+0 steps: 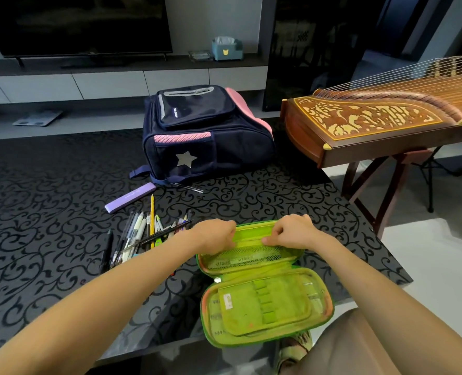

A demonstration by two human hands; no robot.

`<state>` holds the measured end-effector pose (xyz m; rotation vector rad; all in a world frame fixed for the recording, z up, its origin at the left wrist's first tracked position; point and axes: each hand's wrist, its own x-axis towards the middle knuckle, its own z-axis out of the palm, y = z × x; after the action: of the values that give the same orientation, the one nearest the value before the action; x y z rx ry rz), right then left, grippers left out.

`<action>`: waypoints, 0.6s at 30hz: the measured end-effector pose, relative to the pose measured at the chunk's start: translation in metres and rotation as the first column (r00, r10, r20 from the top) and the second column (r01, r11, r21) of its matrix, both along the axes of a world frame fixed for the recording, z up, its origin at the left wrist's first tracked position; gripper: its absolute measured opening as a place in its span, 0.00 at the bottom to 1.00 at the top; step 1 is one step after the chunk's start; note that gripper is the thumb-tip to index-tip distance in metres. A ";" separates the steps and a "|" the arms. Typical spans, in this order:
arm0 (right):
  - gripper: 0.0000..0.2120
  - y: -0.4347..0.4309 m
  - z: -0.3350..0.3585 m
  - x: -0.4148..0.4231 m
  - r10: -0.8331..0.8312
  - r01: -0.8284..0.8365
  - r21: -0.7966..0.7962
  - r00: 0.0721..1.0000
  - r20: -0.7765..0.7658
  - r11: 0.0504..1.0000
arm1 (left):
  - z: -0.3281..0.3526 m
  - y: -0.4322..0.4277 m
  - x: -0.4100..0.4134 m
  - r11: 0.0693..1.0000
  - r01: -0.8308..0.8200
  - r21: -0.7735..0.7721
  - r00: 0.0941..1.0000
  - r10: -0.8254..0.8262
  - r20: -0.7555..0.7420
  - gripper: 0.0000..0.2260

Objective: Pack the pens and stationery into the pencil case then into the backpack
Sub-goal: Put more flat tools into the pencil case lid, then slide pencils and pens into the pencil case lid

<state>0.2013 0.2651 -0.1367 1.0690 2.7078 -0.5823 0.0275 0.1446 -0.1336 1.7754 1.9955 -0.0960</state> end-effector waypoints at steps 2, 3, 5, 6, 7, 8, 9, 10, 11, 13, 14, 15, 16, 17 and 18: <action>0.14 -0.004 0.004 -0.001 -0.004 0.009 0.083 0.998 -0.055 0.996 | 0.005 -0.004 -0.006 0.995 -0.035 0.096 0.999 0.036 -0.009 0.08; 0.11 -0.007 0.006 -0.002 0.008 0.005 0.142 0.996 -0.090 0.990 | 0.007 -0.007 -0.011 0.986 -0.060 0.153 0.998 0.062 -0.008 0.08; 0.06 -0.014 0.010 -0.011 0.041 -0.004 0.225 0.986 -0.161 0.974 | 0.007 -0.013 -0.027 0.954 -0.134 0.268 0.990 0.140 -0.003 0.08; 0.06 -0.016 0.012 -0.018 0.053 -0.006 0.238 0.980 -0.192 0.971 | 0.006 -0.018 -0.038 0.932 -0.177 0.315 0.981 0.191 -0.015 0.07; 0.06 -0.019 0.014 -0.024 0.056 -0.004 0.232 0.974 -0.218 0.973 | 0.002 -0.022 -0.050 0.906 -0.227 0.358 0.967 0.255 -0.032 0.07; 0.06 -0.022 0.016 -0.032 0.053 0.000 0.216 0.969 -0.241 0.976 | -0.002 -0.028 -0.063 0.870 -0.285 0.403 0.942 0.332 -0.049 0.07; 0.06 -0.025 0.017 -0.042 0.059 -0.006 0.202 0.965 -0.257 0.979 | -0.007 -0.035 -0.078 0.822 -0.346 0.453 0.906 0.419 -0.067 0.07; 0.07 -0.029 0.018 -0.050 0.066 -0.014 0.194 0.962 -0.265 0.981 | -0.011 -0.041 -0.092 0.772 -0.396 0.497 0.863 0.498 -0.085 0.07; 0.07 -0.033 0.017 -0.058 0.081 -0.029 0.192 0.959 -0.271 0.981 | -0.016 -0.047 -0.106 0.724 -0.438 0.533 0.818 0.567 -0.097 0.07; 0.07 -0.041 0.015 -0.074 0.116 -0.061 0.195 0.951 -0.288 0.979 | -0.026 -0.057 -0.134 0.671 -0.502 0.546 0.739 0.661 -0.134 0.08; 0.07 -0.046 0.013 -0.083 0.132 -0.076 0.193 0.947 -0.294 0.978 | -0.030 -0.061 -0.150 0.675 -0.519 0.524 0.710 0.682 -0.176 0.09; 0.07 -0.050 0.012 -0.089 0.146 -0.090 0.195 0.944 -0.296 0.977 | -0.035 -0.064 -0.163 0.694 -0.532 0.486 0.694 0.686 -0.220 0.11; 0.07 -0.053 0.011 -0.094 0.160 -0.102 0.202 0.943 -0.293 0.974 | -0.039 -0.064 -0.174 0.712 -0.544 0.444 0.685 0.682 -0.255 0.13; 0.07 -0.056 0.009 -0.098 0.174 -0.115 0.212 0.941 -0.290 0.970 | -0.042 -0.065 -0.185 0.721 -0.562 0.406 0.679 0.682 -0.272 0.14; 0.08 -0.059 0.008 -0.104 0.188 -0.124 0.225 0.939 -0.288 0.966 | -0.044 -0.066 -0.194 0.717 -0.585 0.378 0.671 0.690 -0.271 0.15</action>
<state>0.0977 0.2062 -0.1291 0.8511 3.1483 -0.4869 -0.1670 0.0791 -0.1780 1.1108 2.9549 0.0483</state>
